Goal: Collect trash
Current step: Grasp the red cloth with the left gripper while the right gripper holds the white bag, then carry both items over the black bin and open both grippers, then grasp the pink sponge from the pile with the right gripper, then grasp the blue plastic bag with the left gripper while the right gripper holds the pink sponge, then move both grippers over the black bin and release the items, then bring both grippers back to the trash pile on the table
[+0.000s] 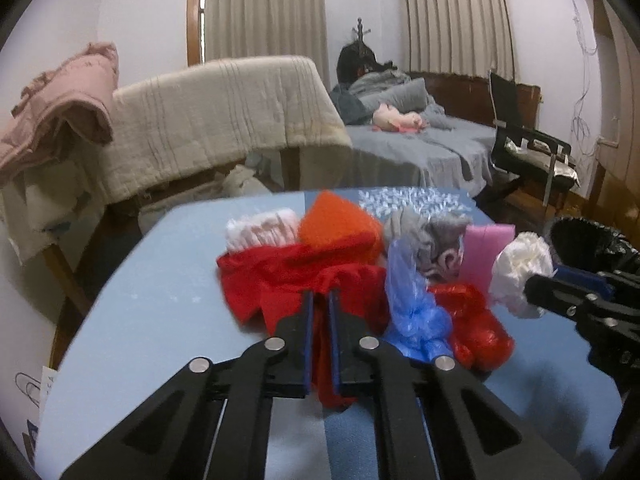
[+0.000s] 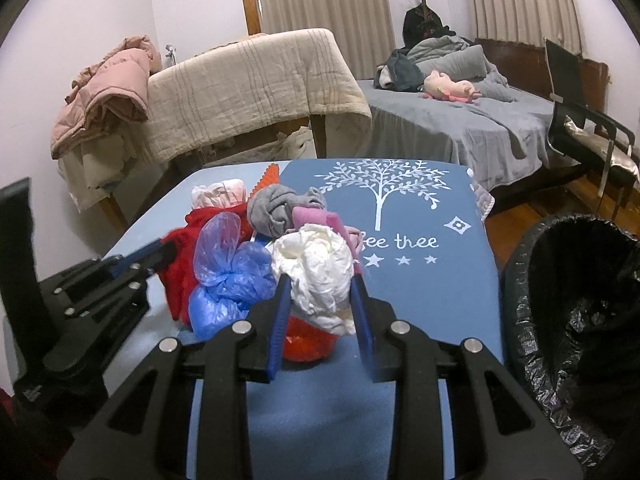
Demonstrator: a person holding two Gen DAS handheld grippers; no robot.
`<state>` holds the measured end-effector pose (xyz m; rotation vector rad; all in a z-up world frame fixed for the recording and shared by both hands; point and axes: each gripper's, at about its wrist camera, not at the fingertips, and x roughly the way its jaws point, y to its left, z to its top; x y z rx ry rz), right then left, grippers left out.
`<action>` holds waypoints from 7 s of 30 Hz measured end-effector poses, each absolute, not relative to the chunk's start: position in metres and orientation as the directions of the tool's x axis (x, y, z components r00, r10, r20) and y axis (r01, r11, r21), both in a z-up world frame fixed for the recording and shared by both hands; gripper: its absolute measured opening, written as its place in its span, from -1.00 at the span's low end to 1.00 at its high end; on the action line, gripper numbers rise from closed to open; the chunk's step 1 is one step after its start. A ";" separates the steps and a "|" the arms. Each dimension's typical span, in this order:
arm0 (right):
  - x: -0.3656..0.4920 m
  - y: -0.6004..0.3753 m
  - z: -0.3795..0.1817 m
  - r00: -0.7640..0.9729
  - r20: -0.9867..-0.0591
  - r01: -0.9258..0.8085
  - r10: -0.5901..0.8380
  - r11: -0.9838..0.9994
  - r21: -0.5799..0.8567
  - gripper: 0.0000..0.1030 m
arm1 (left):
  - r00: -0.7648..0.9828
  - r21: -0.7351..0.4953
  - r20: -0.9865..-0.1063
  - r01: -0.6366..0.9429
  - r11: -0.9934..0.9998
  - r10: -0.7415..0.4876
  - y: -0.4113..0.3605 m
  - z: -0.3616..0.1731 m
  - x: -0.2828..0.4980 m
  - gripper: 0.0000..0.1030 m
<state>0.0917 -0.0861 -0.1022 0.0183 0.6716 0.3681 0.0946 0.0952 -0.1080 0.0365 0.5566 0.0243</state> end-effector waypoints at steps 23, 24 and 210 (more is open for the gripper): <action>0.061 -0.155 -0.031 0.841 -0.472 -0.225 0.265 0.964 0.141 -0.44 | 0.908 -0.070 -0.375 0.174 0.982 -0.187 0.037 -0.009 0.062 -0.87; 0.060 -0.162 -0.029 0.847 -0.469 -0.209 0.250 0.968 0.138 -0.44 | 0.905 -0.075 -0.374 0.190 0.979 -0.204 0.030 -0.008 0.063 -0.87; 0.029 -0.380 -0.070 0.837 -0.518 0.258 -0.175 0.962 0.091 0.50 | 0.669 -0.144 -0.467 0.588 0.796 -0.579 -0.184 -0.047 0.128 0.03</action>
